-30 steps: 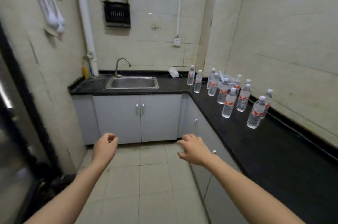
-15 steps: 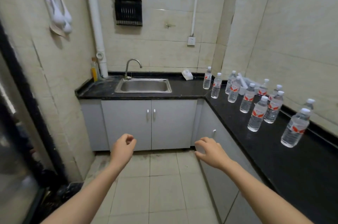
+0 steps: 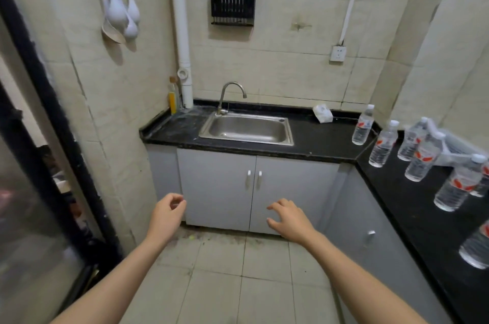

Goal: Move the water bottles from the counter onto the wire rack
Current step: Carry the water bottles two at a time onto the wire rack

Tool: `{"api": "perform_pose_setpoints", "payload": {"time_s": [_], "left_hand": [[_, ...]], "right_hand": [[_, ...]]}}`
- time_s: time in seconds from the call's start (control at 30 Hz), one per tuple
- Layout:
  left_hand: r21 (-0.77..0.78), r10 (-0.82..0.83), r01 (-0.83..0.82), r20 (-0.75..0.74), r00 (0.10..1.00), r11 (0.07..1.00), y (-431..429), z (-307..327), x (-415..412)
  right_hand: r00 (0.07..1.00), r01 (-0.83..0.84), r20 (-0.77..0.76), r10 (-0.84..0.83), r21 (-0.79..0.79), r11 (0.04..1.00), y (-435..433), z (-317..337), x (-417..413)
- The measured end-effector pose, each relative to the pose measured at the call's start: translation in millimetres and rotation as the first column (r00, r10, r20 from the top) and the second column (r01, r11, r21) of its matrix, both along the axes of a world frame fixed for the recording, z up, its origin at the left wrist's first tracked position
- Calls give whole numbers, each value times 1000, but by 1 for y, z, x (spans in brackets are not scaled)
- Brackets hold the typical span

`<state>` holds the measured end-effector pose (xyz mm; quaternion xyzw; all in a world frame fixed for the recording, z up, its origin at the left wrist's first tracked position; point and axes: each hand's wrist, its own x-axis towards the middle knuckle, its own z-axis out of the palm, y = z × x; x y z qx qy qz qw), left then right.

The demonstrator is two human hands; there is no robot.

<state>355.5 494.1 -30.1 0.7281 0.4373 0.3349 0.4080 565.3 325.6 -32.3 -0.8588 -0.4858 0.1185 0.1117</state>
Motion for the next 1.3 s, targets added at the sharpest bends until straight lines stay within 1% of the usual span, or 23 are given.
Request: {"api": "perform_pose_setpoints", "payload": {"time_s": [0.1,0.27,0.4,0.57,0.67,0.77,0.87,0.93,1.03,1.1,1.13,1.2,1.3], "left_hand": [[-41,24,-24,-9,1000,999,43,-16,12],[-88,14,-14,-5,1000,996,124,-37,63],[-104,-126,126,9,992,987,181,-30,129],[-125,-275,278,42,961,953,235,-25,211],[-162,-382,379,14,924,911,232,-38,259],[-206,-507,503,40,861,839,209,-49,308],[-222,-580,569,21,814,792,186,-54,363],[-243,-631,621,44,774,745,170,-52,399],[-219,-693,687,64,718,692,156,-43,450],[-198,-710,708,72,700,678,160,-36,486],[-190,-705,703,65,706,686,163,-33,503],[-185,-690,691,78,720,699,166,-28,535],[-195,-685,691,107,721,697,159,-26,572]], "right_hand": [[1000,1,1,-1,-16,1000,41,-9,16],[997,71,-9,-72,-54,996,102,-21,47],[975,220,-10,-221,-19,975,139,-10,90],[909,416,8,-417,79,906,162,8,128],[848,529,-11,-530,96,843,154,5,144],[776,629,-29,-629,88,772,132,-6,165],[685,728,-77,-724,115,676,102,-12,194],[629,775,-93,-772,143,615,82,-14,221],[542,834,-135,-829,207,512,64,-17,270],[495,858,-194,-847,260,443,62,-20,302],[480,866,-220,-849,274,419,64,-23,316],[475,868,-254,-842,288,403,68,-29,343],[470,873,-310,-826,300,384,75,-37,378]]}}
